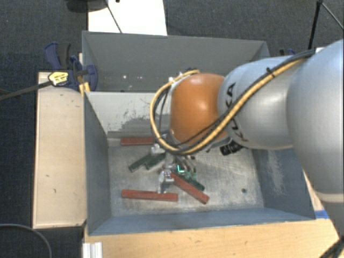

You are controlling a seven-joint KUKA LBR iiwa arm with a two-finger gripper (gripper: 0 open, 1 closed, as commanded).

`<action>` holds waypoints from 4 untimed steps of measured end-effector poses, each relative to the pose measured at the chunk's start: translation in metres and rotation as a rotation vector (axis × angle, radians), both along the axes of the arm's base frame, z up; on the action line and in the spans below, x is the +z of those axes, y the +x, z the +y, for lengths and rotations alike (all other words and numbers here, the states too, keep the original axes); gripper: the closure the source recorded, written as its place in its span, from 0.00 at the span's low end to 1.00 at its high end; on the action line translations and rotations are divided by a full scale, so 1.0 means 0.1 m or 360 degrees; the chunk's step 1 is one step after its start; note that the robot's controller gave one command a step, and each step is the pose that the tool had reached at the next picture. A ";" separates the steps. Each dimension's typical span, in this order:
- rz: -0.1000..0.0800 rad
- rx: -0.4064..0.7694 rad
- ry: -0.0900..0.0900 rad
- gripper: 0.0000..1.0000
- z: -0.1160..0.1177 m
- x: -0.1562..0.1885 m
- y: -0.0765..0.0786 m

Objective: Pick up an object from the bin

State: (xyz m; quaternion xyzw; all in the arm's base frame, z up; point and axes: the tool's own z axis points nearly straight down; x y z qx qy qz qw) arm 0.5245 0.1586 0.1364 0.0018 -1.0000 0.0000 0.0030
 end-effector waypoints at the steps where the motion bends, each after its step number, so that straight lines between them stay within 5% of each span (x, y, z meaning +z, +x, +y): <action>1: -0.0012 -0.0010 0.0002 0.00 -0.01 0.04 0.02; 2: -0.0030 0.0163 0.0007 0.00 -0.05 -0.29 0.28; 3: -0.0013 0.0276 0.0007 0.00 -0.14 -0.65 0.51; 4: -0.0022 0.0421 0.0004 0.00 -0.18 -0.64 0.49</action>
Offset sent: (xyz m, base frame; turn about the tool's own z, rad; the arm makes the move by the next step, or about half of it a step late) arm 0.0459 -0.0124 -0.0664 -0.1849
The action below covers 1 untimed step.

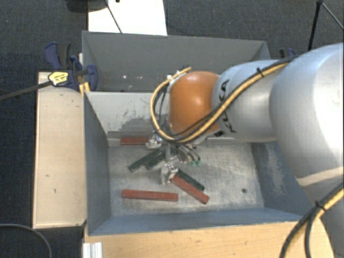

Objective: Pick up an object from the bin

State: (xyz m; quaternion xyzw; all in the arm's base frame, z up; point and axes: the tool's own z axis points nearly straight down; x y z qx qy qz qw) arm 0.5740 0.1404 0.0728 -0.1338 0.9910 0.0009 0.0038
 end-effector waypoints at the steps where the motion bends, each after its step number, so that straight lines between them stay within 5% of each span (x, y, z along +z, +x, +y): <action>1: 0.0002 -0.0049 0.0001 0.00 0.02 0.00 0.01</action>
Offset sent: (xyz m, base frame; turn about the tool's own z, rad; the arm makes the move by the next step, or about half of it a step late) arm 0.0000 0.0000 0.0000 0.0000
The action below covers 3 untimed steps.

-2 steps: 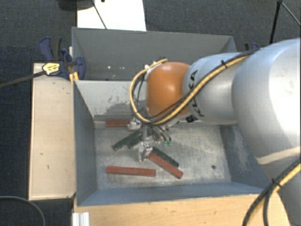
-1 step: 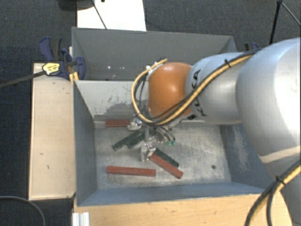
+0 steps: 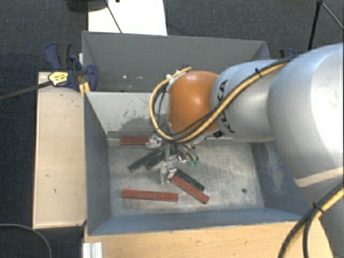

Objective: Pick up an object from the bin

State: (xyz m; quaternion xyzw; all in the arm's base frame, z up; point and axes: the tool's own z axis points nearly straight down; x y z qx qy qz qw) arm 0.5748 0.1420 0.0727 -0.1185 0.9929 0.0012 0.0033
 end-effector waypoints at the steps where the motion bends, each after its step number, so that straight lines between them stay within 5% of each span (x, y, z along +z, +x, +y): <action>1: -0.0008 0.0043 0.0003 1.00 0.00 0.03 0.02; 3: 0.0003 0.0041 -0.0001 1.00 -0.01 0.08 0.00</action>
Offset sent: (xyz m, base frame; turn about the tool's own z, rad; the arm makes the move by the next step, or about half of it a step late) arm 0.0000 0.0000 0.0000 0.0000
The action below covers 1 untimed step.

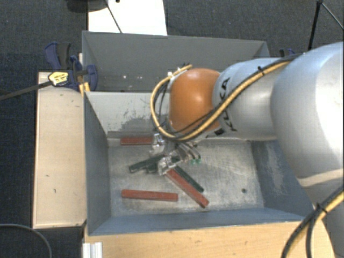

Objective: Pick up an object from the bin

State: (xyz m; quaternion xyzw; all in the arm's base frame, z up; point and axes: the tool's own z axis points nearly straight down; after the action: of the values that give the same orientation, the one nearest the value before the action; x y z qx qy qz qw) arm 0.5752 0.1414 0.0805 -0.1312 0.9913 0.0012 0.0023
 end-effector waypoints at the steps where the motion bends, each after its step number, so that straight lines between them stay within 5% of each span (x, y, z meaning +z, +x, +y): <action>1: 0.0004 -0.0002 -0.0003 1.00 0.00 0.15 0.00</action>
Offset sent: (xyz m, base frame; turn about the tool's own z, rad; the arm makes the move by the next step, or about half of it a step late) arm -0.0001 0.0001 0.0088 0.0000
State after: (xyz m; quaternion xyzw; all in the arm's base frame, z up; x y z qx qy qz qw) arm 0.5753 0.1413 0.0955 -0.1306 0.9914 0.0006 0.0009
